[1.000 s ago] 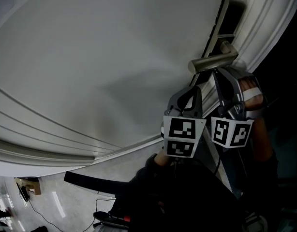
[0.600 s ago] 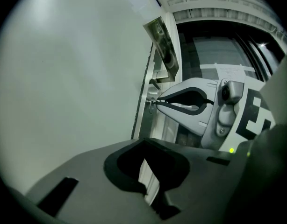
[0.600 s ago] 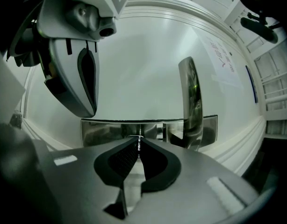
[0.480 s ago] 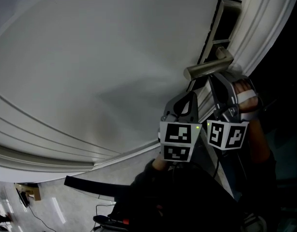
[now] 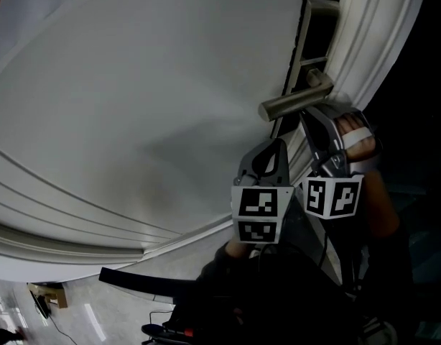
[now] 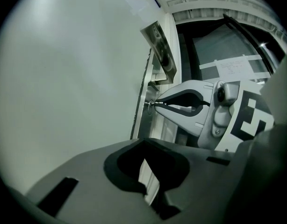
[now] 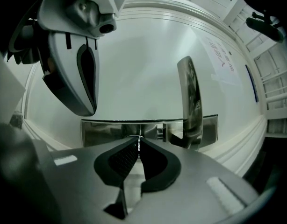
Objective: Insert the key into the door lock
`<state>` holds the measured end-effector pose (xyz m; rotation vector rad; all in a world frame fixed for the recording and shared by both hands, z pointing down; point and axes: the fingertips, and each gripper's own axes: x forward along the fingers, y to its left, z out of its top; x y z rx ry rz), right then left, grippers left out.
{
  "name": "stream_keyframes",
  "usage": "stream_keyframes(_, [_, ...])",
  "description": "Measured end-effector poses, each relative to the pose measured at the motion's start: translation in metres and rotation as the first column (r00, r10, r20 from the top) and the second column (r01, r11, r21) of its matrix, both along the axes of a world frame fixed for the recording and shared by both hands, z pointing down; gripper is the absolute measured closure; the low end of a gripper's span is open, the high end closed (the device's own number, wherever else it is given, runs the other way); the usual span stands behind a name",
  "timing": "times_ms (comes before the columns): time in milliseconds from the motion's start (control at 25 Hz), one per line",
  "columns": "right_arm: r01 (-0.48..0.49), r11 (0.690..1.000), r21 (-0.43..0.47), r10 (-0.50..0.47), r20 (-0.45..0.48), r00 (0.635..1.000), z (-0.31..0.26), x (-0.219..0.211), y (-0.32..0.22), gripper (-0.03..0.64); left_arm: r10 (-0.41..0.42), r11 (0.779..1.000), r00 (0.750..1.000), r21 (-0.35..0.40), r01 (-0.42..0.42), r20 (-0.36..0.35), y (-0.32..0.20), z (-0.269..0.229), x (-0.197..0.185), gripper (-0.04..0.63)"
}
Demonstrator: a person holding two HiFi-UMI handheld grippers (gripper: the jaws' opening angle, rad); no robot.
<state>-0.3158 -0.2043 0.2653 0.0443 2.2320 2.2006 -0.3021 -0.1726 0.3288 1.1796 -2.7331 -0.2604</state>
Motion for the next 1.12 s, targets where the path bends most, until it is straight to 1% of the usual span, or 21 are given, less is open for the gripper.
stream_keyframes(160, [0.001,1.000,-0.007,-0.001,-0.010,1.000,-0.001,0.000,0.000,0.604,0.001,1.000,1.000,0.001,-0.001,0.004,-0.001,-0.001,0.005,0.595])
stream_keyframes(240, [0.007,1.000,-0.026,-0.008,-0.012,1.000,-0.001,0.000,0.000,0.604,0.000,1.000,1.000,0.001,0.000,0.006,0.000,-0.002,0.006,0.595])
stream_keyframes(360, [0.022,0.995,-0.100,-0.022,0.002,1.000,-0.001,0.001,-0.001,0.603,-0.012,1.000,1.000,0.004,0.012,0.008,0.006,-0.004,0.007,0.595])
stream_keyframes(440, [0.017,0.988,-0.154,-0.014,0.022,1.000,-0.002,0.002,-0.001,0.601,-0.023,1.000,1.000,0.007,0.023,0.008,0.011,-0.005,0.006,0.595])
stream_keyframes(560, [-0.007,0.963,-0.270,0.012,0.018,1.000,-0.003,0.008,-0.003,0.597,-0.042,0.999,0.999,0.009,0.042,0.003,0.023,-0.004,0.004,0.595])
stream_keyframes(640, [-0.023,0.933,-0.358,0.023,-0.005,1.000,-0.002,0.016,-0.006,0.598,-0.054,0.999,0.999,0.006,0.054,0.004,0.031,-0.004,0.002,0.595])
stream_keyframes(680, [-0.023,0.913,-0.408,0.020,-0.011,1.000,-0.003,0.021,-0.008,0.597,-0.061,0.998,0.998,0.004,0.061,0.007,0.035,-0.005,0.001,0.595])
stream_keyframes(720, [-0.006,0.884,-0.467,0.004,-0.005,1.000,-0.006,0.026,-0.008,0.597,-0.069,0.998,0.998,0.003,0.069,0.011,0.039,-0.005,0.000,0.595])
stream_keyframes(760, [0.028,0.843,-0.538,-0.024,0.013,1.000,-0.011,0.033,-0.005,0.597,-0.077,0.997,0.997,0.002,0.077,0.018,0.042,-0.006,-0.001,0.595])
stream_keyframes(800, [0.065,0.782,-0.619,-0.054,0.036,0.998,-0.016,0.039,-0.002,0.598,-0.086,0.996,0.996,0.001,0.086,0.025,0.046,-0.007,-0.001,0.595])
stream_keyframes(840, [0.091,0.700,-0.709,-0.077,0.051,0.996,-0.019,0.045,0.001,0.601,-0.094,0.996,0.995,0.000,0.094,0.033,0.050,-0.009,-0.001,0.595])
stream_keyframes(880, [0.105,0.603,-0.791,-0.096,0.059,0.994,-0.021,0.051,0.004,0.604,-0.100,0.995,0.994,0.001,0.100,0.042,0.053,-0.012,-0.001,0.595])
stream_keyframes(920, [0.116,0.511,-0.851,-0.119,0.064,0.991,-0.021,0.055,0.008,0.610,-0.103,0.995,0.993,0.003,0.103,0.052,0.056,-0.015,-0.001,0.595])
stream_keyframes(960, [0.129,0.437,-0.890,-0.143,0.072,0.987,-0.022,0.058,0.011,0.611,-0.104,0.995,0.992,0.003,0.104,0.065,0.058,-0.020,0.000,0.595])
stream_keyframes(1000, [0.138,0.378,-0.915,-0.160,0.082,0.984,-0.023,0.059,0.014,0.614,-0.104,0.995,0.991,0.000,0.104,0.080,0.061,-0.024,0.001,0.595])
stream_keyframes(1040, [0.142,0.331,-0.933,-0.166,0.091,0.982,-0.025,0.060,0.015,0.615,-0.102,0.995,0.990,-0.004,0.103,0.098,0.064,-0.030,0.002,0.595])
stream_keyframes(1080, [0.144,0.294,-0.945,-0.163,0.099,0.982,-0.028,0.059,0.017,0.615,-0.103,0.995,0.988,-0.007,0.104,0.117,0.068,-0.037,0.002,0.595])
stream_keyframes(1120, [0.147,0.267,-0.952,-0.157,0.107,0.982,-0.031,0.057,0.019,0.616,-0.106,0.994,0.985,-0.005,0.108,0.138,0.073,-0.045,0.002,0.595])
